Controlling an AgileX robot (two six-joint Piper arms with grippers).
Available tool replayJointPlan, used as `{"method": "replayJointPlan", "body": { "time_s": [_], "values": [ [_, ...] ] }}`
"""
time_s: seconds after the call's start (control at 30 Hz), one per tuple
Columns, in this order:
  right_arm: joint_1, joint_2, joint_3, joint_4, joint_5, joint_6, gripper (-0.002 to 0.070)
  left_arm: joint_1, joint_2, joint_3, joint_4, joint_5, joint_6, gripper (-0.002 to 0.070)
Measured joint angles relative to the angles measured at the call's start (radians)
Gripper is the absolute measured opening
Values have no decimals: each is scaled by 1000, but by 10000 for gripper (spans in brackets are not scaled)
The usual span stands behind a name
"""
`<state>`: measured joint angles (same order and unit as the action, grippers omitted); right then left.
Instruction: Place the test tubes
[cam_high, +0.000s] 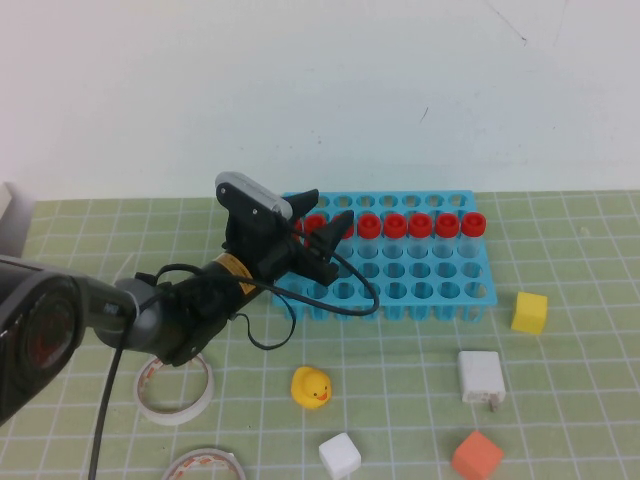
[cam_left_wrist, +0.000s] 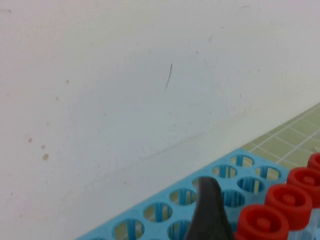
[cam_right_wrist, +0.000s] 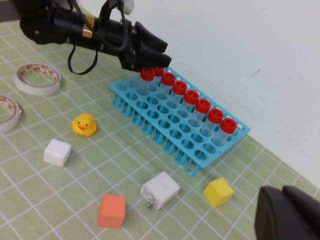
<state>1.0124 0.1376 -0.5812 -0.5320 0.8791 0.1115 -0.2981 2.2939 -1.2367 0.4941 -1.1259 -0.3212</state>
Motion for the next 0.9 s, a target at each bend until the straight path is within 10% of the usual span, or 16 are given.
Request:
{"method": "replayJointPlan", "body": {
  "time_s": [0.6,0.9],
  "values": [
    [0,0,0,0,0,0,-1,0,-445,0,108,164,-27,383],
    [0,0,0,0,0,0,-1,0,-876,0,254,658,-30,88]
  ]
}}
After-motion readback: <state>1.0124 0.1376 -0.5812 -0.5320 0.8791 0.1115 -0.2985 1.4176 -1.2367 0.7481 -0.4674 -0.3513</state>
